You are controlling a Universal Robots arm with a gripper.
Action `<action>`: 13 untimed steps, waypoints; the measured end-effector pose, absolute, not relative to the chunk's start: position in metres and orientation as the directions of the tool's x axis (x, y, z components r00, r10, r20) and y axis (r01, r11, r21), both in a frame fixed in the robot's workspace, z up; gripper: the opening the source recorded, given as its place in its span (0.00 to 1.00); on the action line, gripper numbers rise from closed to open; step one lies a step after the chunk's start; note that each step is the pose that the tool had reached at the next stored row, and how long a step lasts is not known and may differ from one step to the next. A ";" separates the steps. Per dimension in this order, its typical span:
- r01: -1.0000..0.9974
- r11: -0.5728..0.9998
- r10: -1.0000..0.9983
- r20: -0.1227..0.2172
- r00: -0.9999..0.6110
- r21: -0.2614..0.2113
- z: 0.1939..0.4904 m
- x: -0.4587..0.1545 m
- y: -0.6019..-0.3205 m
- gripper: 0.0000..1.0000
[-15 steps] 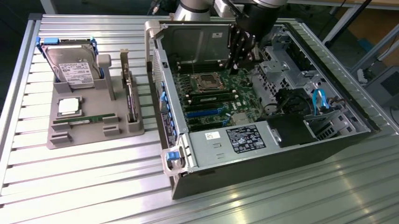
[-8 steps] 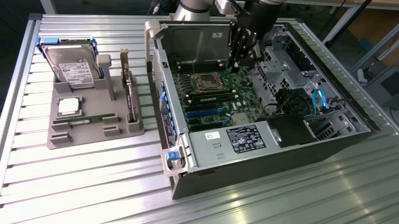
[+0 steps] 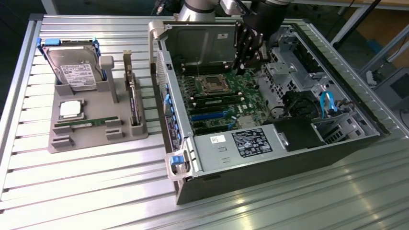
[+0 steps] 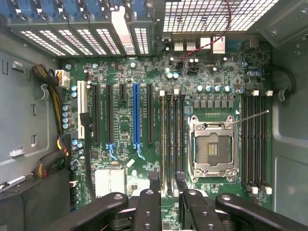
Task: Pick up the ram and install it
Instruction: 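Press down the ram until it locks into place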
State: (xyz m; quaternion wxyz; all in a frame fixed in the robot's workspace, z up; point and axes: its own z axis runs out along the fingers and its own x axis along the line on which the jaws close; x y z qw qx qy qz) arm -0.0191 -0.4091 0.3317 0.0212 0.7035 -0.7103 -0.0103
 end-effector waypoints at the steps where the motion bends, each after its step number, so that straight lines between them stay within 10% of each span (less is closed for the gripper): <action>1: -0.999 0.010 -1.000 0.016 -0.009 0.044 0.332 -0.019 -0.409 0.25; 13: -0.999 0.010 -1.000 0.016 -0.009 0.044 0.332 -0.019 -0.409 0.10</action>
